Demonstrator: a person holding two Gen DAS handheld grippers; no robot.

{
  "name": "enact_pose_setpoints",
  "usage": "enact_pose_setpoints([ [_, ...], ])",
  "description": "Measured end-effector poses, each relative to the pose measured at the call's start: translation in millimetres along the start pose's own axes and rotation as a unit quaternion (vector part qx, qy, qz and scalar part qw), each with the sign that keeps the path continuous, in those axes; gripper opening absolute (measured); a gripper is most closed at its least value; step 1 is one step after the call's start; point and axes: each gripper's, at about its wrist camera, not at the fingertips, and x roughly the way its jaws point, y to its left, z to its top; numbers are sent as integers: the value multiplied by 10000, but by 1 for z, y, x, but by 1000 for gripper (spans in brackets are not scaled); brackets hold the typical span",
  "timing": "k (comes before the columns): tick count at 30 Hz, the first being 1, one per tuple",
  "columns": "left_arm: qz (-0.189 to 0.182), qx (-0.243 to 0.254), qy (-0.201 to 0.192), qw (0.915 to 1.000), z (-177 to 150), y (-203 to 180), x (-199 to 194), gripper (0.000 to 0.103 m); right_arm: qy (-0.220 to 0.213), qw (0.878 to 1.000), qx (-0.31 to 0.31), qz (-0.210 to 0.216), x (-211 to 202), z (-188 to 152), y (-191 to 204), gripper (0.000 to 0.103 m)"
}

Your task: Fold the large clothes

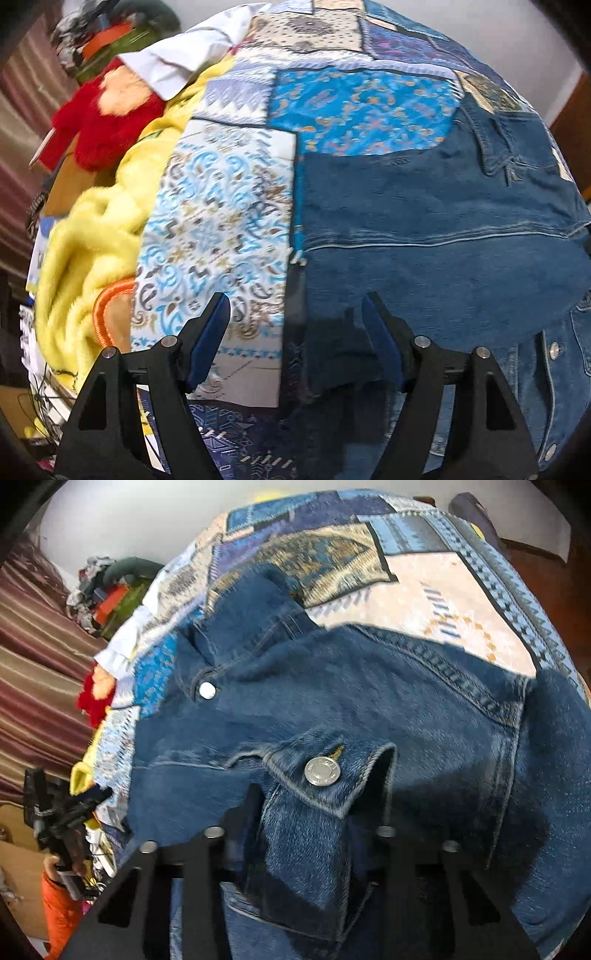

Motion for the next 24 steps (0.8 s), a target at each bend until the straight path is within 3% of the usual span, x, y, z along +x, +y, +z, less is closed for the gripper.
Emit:
enact_pose_setpoints([
  [6,-176,-133,85,9997,4,3,5,73,-484,9969,-613,-43,-37,10,35,20],
  [13,-201,198,300,9992,5,-28,28,73,-961,9878,-1207,-227,-78,8,53,18],
  [18,-86,283,399,9988,0,-40,47,76,-777,9868,-1215,-741,-60,-6,28,19],
  [20,16,297,333,9990,0,-41,47,83,-645,9850,-1178,-1086,-47,-12,18,19],
  [24,-41,194,337,9992,0,-40,49,87,-312,9826,-1160,-1420,-25,-22,3,25],
])
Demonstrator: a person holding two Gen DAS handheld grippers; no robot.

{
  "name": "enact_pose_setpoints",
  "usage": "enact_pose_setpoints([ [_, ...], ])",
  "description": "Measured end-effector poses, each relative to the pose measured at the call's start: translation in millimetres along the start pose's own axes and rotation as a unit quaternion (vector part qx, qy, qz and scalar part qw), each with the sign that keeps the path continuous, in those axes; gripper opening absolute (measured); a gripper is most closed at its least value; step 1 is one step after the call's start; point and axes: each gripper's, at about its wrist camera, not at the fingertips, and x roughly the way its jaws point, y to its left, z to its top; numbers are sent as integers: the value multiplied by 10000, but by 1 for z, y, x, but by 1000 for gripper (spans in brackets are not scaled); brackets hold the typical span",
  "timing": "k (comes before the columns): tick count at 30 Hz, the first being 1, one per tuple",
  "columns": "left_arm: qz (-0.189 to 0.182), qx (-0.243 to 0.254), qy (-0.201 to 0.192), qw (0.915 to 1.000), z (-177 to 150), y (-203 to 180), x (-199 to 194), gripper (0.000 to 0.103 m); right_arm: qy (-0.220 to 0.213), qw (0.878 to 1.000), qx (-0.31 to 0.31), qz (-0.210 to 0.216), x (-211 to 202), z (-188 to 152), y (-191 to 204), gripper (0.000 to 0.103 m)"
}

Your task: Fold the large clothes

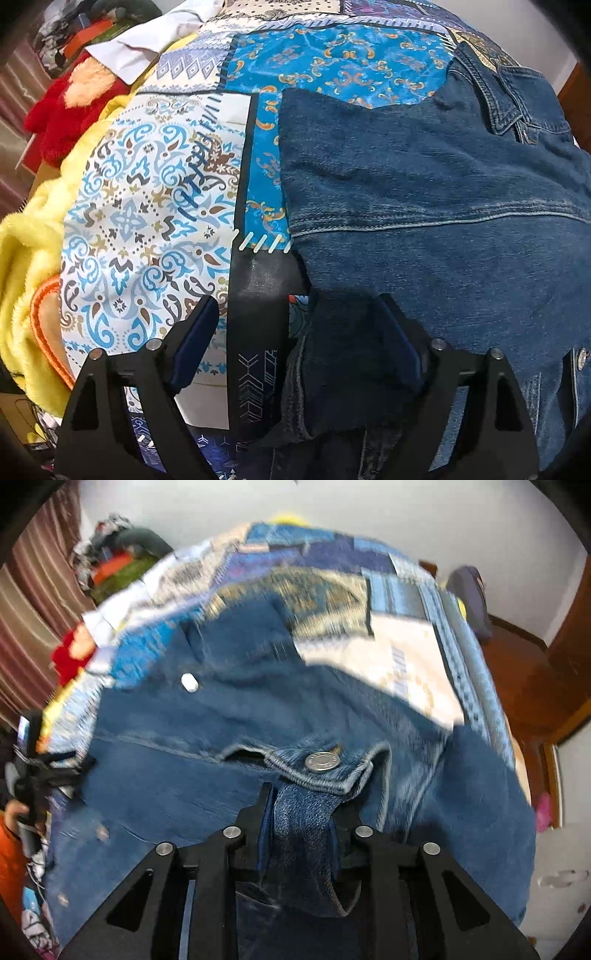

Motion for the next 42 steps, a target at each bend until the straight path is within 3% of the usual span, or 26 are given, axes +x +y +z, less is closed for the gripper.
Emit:
enact_pose_setpoints([
  [3,-96,-125,17,9999,0,1,3,90,16,9998,-112,-156,3,-9,-1,29],
  [8,-171,-191,-7,9997,-6,13,7,91,-210,9969,-476,-596,-15,-16,2,48],
  [14,189,23,105,9998,-9,17,-9,90,-434,9958,-348,-732,-52,-23,-15,51],
  [18,207,284,-229,9991,-2,1,-41,90,-635,9964,94,-550,-80,-29,-46,52],
  [24,-142,620,-962,9933,16,-47,-102,90,-920,9892,1043,-469,-117,-46,-107,62],
  [29,-626,767,-1254,9872,35,-101,-127,90,-1094,9759,1866,-304,-138,-70,-157,64],
  [37,-1026,1415,-1159,9778,48,-184,-118,90,-585,9588,2778,-144,-111,-126,-210,64],
  [42,-1122,1700,-933,9746,46,-221,-99,90,-175,9386,3444,150,-74,-163,-235,64],
])
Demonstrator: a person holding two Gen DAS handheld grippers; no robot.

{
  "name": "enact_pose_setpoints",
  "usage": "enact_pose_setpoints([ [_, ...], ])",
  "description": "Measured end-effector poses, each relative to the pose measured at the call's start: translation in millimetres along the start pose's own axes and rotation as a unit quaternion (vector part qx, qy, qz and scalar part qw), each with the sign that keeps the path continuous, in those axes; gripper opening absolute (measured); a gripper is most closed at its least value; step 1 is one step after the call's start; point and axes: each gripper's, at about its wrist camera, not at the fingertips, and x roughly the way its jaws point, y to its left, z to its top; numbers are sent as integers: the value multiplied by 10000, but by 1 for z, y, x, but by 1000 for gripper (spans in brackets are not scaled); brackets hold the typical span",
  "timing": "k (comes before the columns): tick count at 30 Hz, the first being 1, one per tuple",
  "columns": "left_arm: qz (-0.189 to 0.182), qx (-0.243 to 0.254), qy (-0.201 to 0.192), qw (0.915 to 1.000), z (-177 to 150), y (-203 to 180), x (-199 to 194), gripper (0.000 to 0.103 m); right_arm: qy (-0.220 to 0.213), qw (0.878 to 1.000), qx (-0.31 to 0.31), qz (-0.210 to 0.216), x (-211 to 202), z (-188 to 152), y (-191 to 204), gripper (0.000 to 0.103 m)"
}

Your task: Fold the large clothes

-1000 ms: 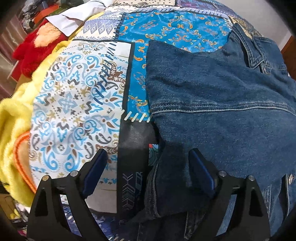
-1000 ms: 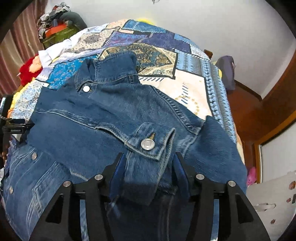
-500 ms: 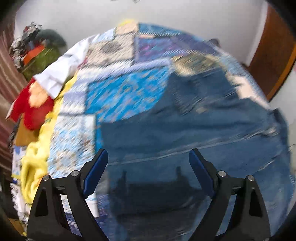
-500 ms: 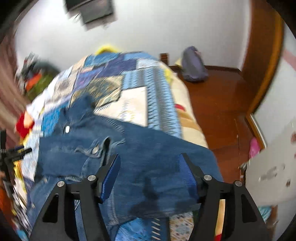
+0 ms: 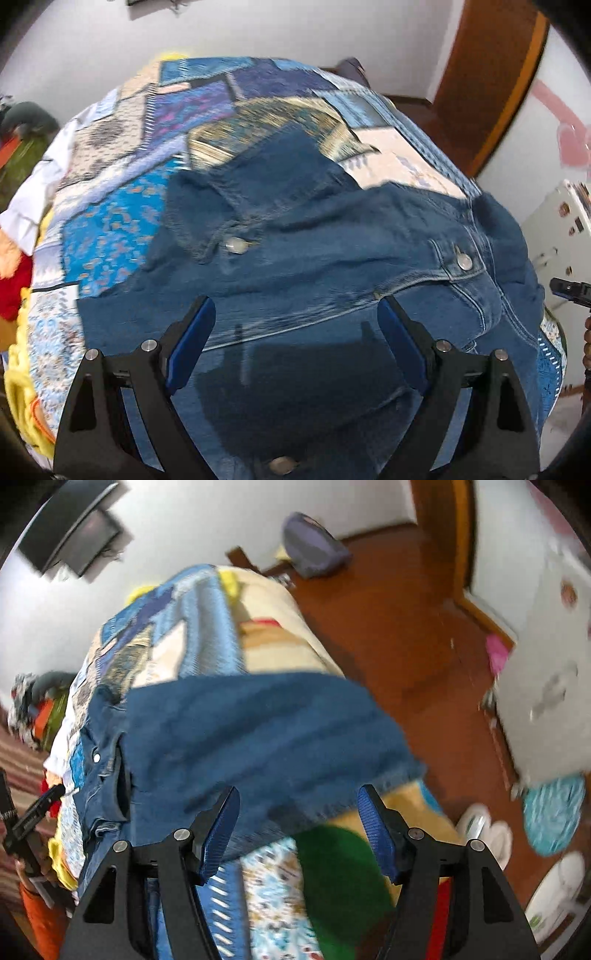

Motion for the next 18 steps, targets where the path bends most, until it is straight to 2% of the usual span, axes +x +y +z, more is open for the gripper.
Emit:
enact_pose_setpoints([
  [3,-42,105,233,9997,0,-13,23,90,200,9987,463,91,19,-5,-21,64],
  [7,-103,89,494,9987,-4,-20,45,90,241,9953,850,386,39,0,-32,64],
  [12,-100,13,545,9985,-10,-23,56,91,145,9926,1102,494,60,13,-30,64],
  [13,-96,17,535,9985,-10,-24,55,91,113,9926,1109,485,62,15,-28,59],
  [14,-96,18,532,9985,-10,-24,55,91,94,9938,998,490,62,18,-23,47],
  [15,-99,17,531,9985,-10,-24,55,91,17,9947,901,489,60,21,-19,41],
  [16,-104,19,529,9985,-11,-23,54,91,-70,9954,837,451,56,22,-14,30],
  [18,-102,20,523,9986,-10,-22,52,90,-280,9967,695,313,46,25,-2,23],
])
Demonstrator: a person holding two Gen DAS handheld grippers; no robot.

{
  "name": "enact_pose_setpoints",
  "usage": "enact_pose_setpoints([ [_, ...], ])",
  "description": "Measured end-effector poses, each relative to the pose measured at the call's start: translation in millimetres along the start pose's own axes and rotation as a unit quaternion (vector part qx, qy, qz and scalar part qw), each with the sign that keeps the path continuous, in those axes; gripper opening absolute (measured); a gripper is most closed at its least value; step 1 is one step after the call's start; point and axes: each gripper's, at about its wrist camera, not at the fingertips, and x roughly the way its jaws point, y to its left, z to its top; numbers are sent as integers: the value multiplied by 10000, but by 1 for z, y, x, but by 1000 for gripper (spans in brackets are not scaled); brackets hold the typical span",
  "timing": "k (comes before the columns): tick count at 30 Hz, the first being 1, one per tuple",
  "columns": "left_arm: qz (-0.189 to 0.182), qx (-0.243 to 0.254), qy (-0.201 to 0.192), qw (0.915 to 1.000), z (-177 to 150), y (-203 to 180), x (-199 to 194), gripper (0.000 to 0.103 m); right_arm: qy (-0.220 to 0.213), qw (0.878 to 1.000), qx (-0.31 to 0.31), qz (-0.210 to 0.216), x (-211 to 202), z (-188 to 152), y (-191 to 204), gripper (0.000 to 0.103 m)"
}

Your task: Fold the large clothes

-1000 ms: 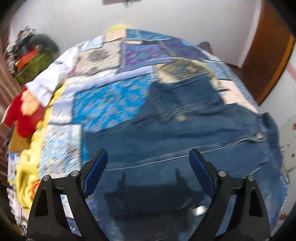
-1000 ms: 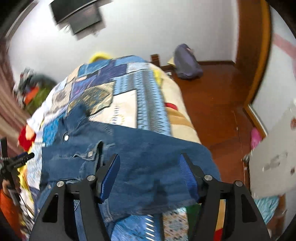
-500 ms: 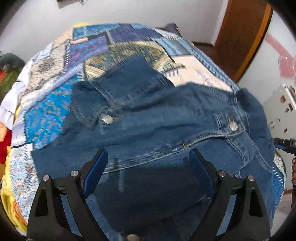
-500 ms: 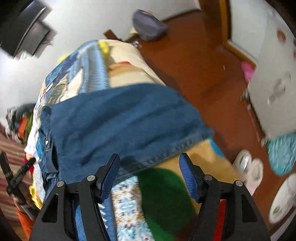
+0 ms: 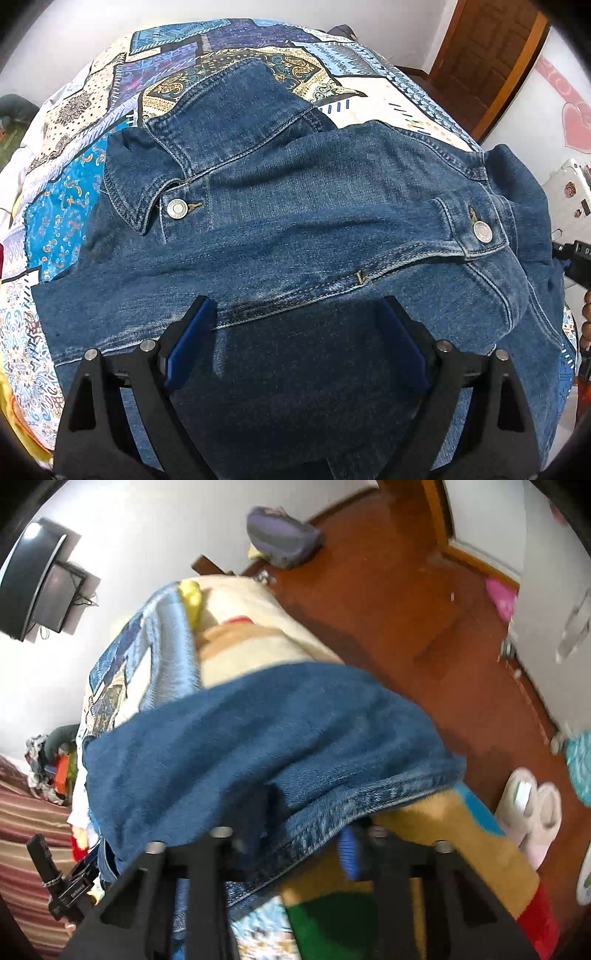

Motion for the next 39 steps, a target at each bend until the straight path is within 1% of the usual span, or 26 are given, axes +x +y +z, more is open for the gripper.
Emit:
enact_pose_setpoints([
  [1,10,-5,-16,10000,0,0,-1,90,-115,9999,-86,-4,-7,1,8,20],
  [3,57,4,-75,10000,-2,2,-6,90,-350,9992,-198,42,-22,5,21,19],
  [4,91,17,-123,9999,-4,2,-10,90,-510,9981,-289,167,-34,8,32,16],
  [7,144,24,-270,9995,-8,7,-23,90,-840,9940,-548,447,-66,14,59,13],
  [8,138,2,-312,9994,-9,9,-27,90,-973,9913,-675,580,-78,15,72,11],
  [10,98,-89,-437,9990,-12,16,-39,90,-1181,9850,-959,810,-100,17,101,10],
  [12,63,-198,-560,9982,-15,25,-51,90,-1359,9758,-1319,1097,-122,13,138,10],
  [14,28,-323,-708,9970,-19,36,-65,90,-1417,9667,-1622,1386,-135,6,173,10],
  [16,5,-439,-849,9954,-24,47,-78,90,-1376,9563,-1947,1696,-141,-4,215,10],
  [19,17,-612,-1048,9926,-34,67,-99,90,-1106,9460,-2339,1953,-127,-26,268,10],
  [21,69,-720,-1154,9907,-44,82,-111,90,-845,9421,-2572,1980,-109,-46,293,10],
  [22,93,-784,-1195,9897,-49,90,-116,90,-628,9407,-2703,1952,-91,-60,308,10],
  [24,153,-891,-1243,9881,-61,104,-125,90,-199,9398,-2824,1915,-62,-81,322,10],
  [25,197,-942,-1253,9874,-67,111,-129,90,130,9400,-2840,1884,-38,-95,327,10],
  [26,239,-981,-1251,9870,-72,117,-132,90,325,9405,-2845,1829,-24,-104,329,10],
  [29,363,-1065,-1214,9862,-88,132,-137,90,951,9437,-2827,1429,27,-134,322,10],
  [31,417,-1110,-1166,9861,-97,138,-138,90,1199,9465,-2752,1186,49,-147,310,10],
  [33,419,-1135,-1124,9863,-102,139,-138,90,1408,9495,-2633,962,66,-152,297,11],
  [35,389,-1112,-1094,9870,-103,136,-136,90,1523,9474,-2604,1073,67,-152,289,11],
  [38,354,-1016,-1106,9880,-96,124,-135,90,1874,9407,-2636,1020,59,-149,288,11],
  [39,277,-964,-1120,9886,-92,117,-135,90,1948,9378,-2686,1021,53,-148,288,11],
])
